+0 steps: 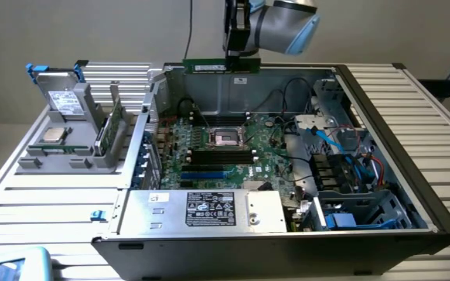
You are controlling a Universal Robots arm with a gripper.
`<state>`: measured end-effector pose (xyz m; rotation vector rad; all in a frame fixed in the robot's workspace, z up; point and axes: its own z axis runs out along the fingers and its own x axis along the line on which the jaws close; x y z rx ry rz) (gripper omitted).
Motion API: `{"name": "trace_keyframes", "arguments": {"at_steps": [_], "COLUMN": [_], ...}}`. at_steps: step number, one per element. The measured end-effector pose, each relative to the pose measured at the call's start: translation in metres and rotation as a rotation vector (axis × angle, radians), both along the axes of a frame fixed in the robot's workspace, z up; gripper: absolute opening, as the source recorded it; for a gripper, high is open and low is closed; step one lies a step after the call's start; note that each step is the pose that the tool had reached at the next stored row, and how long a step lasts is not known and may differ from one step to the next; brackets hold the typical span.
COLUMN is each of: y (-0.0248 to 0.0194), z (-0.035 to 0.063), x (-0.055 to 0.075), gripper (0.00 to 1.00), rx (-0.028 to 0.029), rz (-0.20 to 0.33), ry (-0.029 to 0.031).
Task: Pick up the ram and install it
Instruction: 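Insert the ram into the slot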
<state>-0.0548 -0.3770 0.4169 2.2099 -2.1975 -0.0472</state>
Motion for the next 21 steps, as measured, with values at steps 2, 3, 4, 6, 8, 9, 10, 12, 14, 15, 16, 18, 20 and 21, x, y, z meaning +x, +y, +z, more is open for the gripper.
{"name": "trace_keyframes", "arguments": {"at_steps": [2,3,4,6,8,9,10,12,14,15,16,18,20,21], "y": [-0.0003,-0.0004,-0.0006,-0.0006,-0.0009,-0.0009,-0.0009,-0.0009,-0.001,-0.001,-0.0009,-0.0009,-0.0009,-0.001], "z": [-0.0036,-0.0054,-0.0072,-0.0101,-0.0106,-0.0106,-0.0106,-0.0109,-0.0135,-0.0153,-0.0171,-0.0208,-0.0241,-0.0258], "x": [0.001,0.001,0.001,0.001,0.001,0.001,0.001,0.001,0.001,0.001,0.001,0.001,0.001,0.001], "gripper": [0.15,0.15,0.15,0.15,0.15,0.15,0.15,0.15,0.15,0.15,0.15,0.15,0.15,0.15], "rx": [0.0,0.0,0.0,0.0,-0.0001,-0.0001,-0.0002,0.0001,0.0002,0.0001,0.0,-0.0001,-0.0019,-0.0023], "rz": [0.0,0.0,0.0,0.0,0.0,0.0,0.0,0.0,0.0,0.0,0.0,0.0,0.0,0.0], "ry": [0.0004,0.0006,0.0007,0.0007,0.0008,0.0008,0.0008,0.0007,0.0007,0.0007,0.0008,0.0008,0.0008,0.0008]}}
